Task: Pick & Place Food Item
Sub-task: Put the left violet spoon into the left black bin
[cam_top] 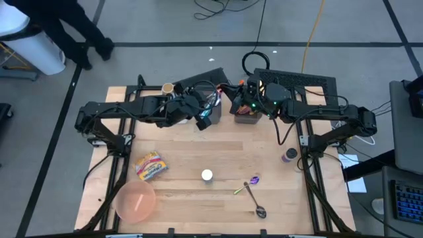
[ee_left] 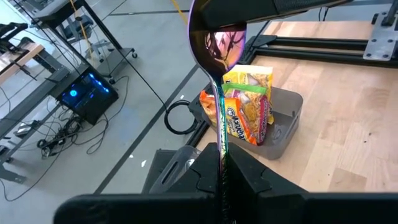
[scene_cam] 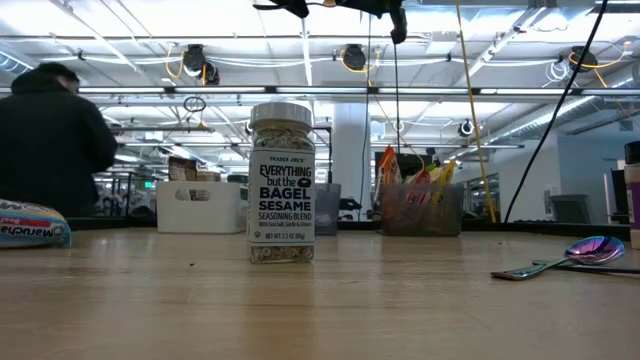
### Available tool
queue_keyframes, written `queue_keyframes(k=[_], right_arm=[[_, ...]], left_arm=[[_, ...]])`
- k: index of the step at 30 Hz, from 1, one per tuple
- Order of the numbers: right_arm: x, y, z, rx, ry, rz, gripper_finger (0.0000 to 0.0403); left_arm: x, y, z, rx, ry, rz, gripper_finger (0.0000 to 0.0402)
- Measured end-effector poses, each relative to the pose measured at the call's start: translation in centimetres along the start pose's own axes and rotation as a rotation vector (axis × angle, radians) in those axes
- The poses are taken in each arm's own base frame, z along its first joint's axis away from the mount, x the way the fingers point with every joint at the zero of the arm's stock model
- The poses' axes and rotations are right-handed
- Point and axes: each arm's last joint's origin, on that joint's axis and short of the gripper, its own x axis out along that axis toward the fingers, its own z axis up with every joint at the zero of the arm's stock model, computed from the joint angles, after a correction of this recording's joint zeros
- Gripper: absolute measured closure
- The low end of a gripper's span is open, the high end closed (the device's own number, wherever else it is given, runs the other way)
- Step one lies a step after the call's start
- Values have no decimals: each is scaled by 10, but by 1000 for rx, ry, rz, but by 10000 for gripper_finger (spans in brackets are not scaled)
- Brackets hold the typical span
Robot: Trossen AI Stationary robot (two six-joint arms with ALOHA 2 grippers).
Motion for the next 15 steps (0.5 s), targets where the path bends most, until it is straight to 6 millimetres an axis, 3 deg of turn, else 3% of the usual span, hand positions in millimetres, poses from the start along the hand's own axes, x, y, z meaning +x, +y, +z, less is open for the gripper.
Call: queue_keyframes(k=[5,15], right_arm=[[0,0,0,-6,2,11,357],[0,-2,9,-7,-38,54,231]], left_arm=[[0,0,0,0,0,-7,387],[1,1,0,-86,9,-60,388]])
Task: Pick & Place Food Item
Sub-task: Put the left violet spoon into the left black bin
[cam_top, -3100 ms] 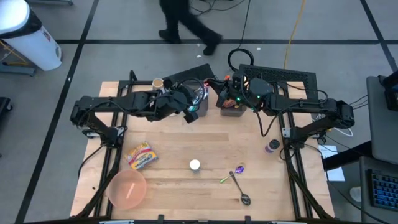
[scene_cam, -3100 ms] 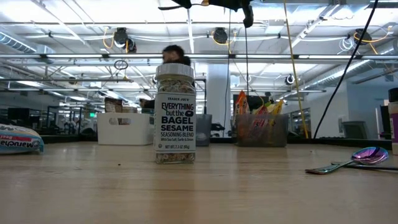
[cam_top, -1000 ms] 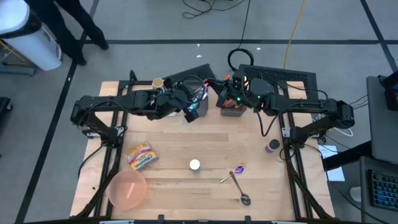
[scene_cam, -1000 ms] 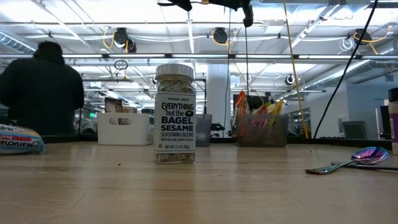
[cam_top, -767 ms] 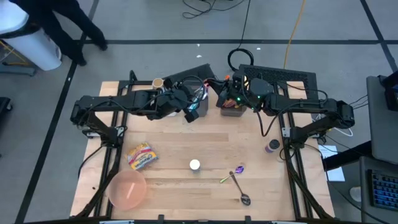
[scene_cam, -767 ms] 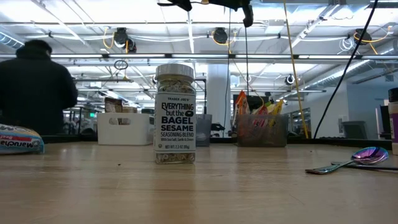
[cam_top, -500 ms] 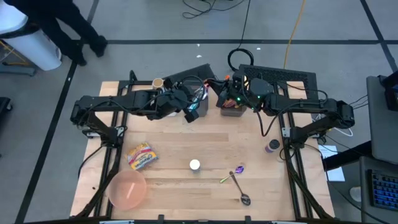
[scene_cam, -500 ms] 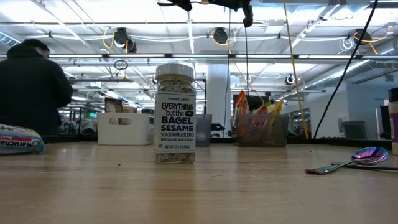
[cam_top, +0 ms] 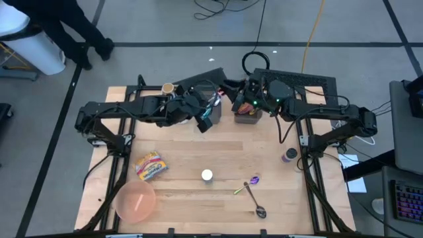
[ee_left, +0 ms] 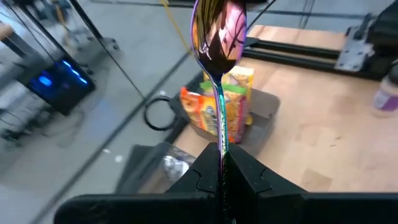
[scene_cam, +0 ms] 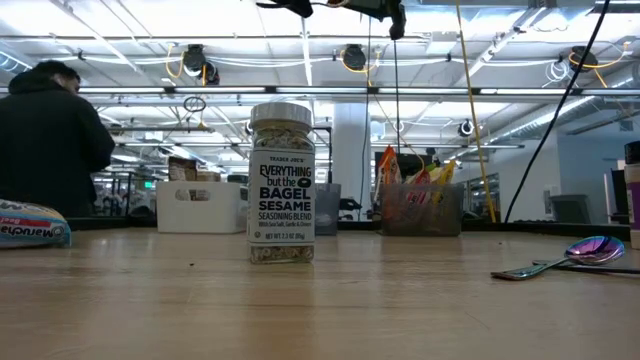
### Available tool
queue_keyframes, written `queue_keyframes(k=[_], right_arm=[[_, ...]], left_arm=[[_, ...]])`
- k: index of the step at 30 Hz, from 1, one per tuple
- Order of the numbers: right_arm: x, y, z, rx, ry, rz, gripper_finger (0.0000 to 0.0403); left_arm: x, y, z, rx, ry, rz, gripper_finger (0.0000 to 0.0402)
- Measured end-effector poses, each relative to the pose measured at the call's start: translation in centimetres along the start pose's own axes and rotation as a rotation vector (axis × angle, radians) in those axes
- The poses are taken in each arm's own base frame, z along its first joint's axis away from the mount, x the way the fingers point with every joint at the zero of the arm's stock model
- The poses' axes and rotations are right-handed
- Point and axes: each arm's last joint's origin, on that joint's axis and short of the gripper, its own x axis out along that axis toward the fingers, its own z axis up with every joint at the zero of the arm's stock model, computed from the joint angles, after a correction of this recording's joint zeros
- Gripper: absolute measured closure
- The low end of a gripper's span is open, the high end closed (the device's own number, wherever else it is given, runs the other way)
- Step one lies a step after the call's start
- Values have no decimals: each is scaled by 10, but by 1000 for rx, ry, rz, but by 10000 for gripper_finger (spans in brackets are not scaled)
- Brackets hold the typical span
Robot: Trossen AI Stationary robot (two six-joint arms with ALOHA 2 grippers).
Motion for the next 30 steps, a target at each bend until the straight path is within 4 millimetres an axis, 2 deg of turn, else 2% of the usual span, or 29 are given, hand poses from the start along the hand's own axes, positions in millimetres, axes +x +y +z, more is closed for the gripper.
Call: queue_keyframes(k=[6,11,14,21,30], right_arm=[[-10,-6,21,-45,-68,-17,194],[-26,-7,43,-93,-135,-19,189],[-40,-9,49,-101,-151,-23,191],[-69,-26,30,-22,-152,-74,193],[-97,-56,-20,170,-241,-20,191]], left_arm=[[9,15,2,-198,34,-94,388],[23,39,2,-315,72,-100,388],[34,55,-3,-362,99,-74,388],[68,80,-30,-463,178,-52,388],[102,86,-71,-572,202,-31,388]])
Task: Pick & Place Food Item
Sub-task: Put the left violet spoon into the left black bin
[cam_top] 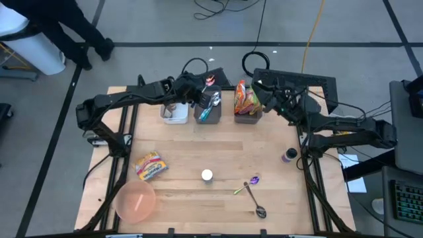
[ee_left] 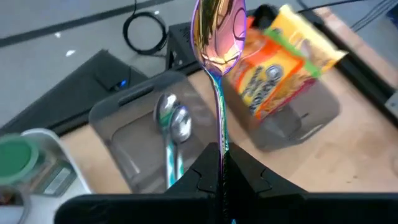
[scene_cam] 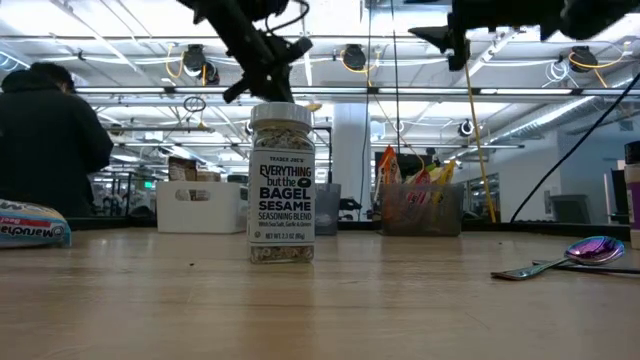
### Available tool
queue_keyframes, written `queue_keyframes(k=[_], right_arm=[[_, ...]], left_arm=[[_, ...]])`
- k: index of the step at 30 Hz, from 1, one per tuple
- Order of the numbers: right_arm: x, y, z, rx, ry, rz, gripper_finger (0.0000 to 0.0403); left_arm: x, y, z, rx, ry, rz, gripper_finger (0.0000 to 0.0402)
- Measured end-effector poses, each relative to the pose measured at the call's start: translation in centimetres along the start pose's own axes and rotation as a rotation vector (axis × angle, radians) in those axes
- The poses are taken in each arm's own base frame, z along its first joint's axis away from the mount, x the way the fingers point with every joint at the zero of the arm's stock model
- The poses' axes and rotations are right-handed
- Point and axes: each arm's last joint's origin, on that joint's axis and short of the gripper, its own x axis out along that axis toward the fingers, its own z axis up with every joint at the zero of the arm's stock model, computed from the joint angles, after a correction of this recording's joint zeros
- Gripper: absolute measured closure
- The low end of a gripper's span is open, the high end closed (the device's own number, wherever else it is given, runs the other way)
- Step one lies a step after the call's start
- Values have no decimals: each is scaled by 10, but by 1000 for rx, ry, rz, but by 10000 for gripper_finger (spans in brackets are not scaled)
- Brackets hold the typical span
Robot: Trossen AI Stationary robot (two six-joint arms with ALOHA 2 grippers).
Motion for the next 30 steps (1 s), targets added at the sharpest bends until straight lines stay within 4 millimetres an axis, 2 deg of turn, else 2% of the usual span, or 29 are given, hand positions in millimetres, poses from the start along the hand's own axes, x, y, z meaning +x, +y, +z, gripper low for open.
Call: queue_keyframes(k=[6,14,30], right_arm=[[-12,-13,-13,67,-25,16,196],[-12,-14,-14,58,-19,17,199],[-12,-16,-16,16,6,-3,200]], left_arm=[[38,6,-16,-16,114,30,388],[86,5,-34,-45,252,40,388],[114,22,-42,-118,328,76,389]])
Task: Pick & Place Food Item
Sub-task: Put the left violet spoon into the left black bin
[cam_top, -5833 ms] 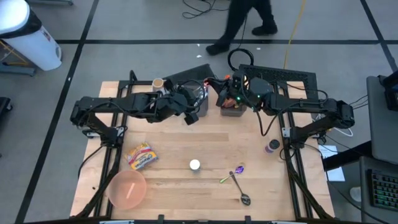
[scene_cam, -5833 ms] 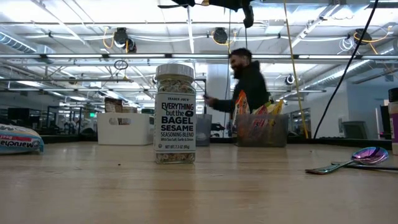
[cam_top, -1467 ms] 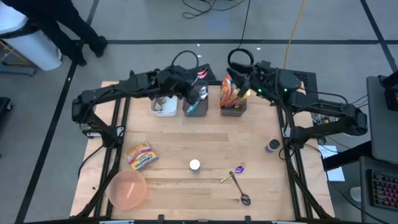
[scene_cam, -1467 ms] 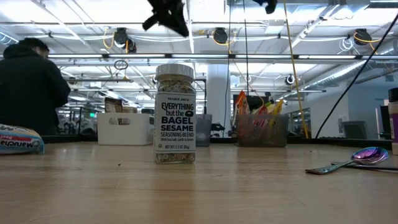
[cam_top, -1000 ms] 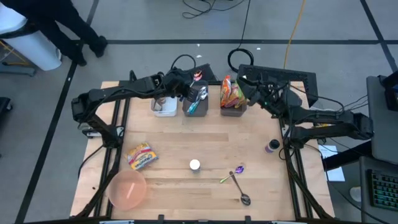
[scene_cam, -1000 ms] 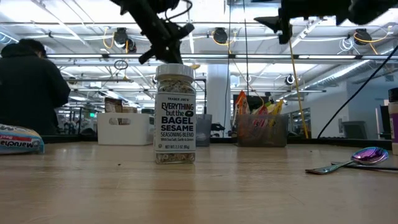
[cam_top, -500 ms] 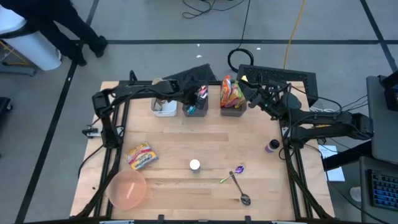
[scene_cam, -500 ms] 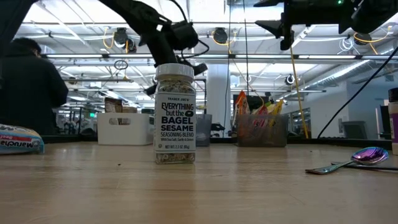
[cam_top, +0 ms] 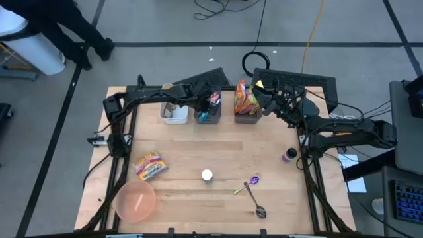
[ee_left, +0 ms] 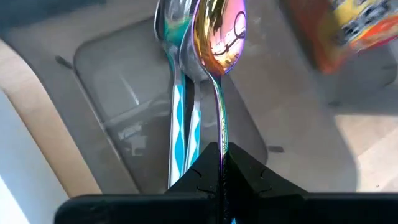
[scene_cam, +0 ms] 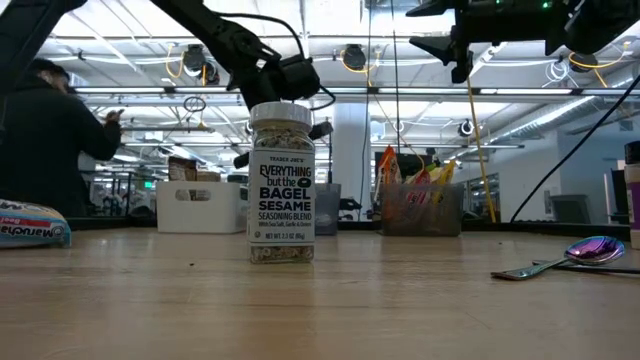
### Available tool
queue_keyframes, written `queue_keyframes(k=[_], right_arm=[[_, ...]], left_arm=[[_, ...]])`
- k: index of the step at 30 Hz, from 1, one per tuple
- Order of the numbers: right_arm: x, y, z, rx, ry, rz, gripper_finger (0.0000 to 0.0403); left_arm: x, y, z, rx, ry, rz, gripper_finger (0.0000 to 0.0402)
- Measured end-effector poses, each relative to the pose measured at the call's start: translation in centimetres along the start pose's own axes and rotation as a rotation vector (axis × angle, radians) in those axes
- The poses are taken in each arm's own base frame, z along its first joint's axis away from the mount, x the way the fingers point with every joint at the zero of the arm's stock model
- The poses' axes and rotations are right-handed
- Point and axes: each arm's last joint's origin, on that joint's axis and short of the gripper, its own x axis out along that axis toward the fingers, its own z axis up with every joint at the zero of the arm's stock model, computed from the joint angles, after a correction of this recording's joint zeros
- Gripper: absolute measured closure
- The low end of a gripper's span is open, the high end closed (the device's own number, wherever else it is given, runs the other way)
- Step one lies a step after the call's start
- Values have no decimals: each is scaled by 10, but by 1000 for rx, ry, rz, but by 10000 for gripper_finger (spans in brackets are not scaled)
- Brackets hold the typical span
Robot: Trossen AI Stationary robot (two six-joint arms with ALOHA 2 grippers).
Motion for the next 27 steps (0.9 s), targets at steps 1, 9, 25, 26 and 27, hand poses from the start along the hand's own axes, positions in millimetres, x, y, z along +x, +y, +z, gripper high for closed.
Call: queue_keyframes(k=[1,9,25,26,27], right_arm=[[0,0,0,0,1,-1,200],[0,0,-1,-6,5,-4,202],[1,-7,0,-20,17,-42,202],[1,-7,0,-20,17,-43,202],[1,-7,-1,-20,19,-43,202]], left_arm=[[3,1,-1,-2,7,5,389],[4,4,4,-17,-34,24,389],[25,8,1,-56,15,12,389],[26,8,1,-56,16,12,389],[27,8,1,-56,18,14,389]])
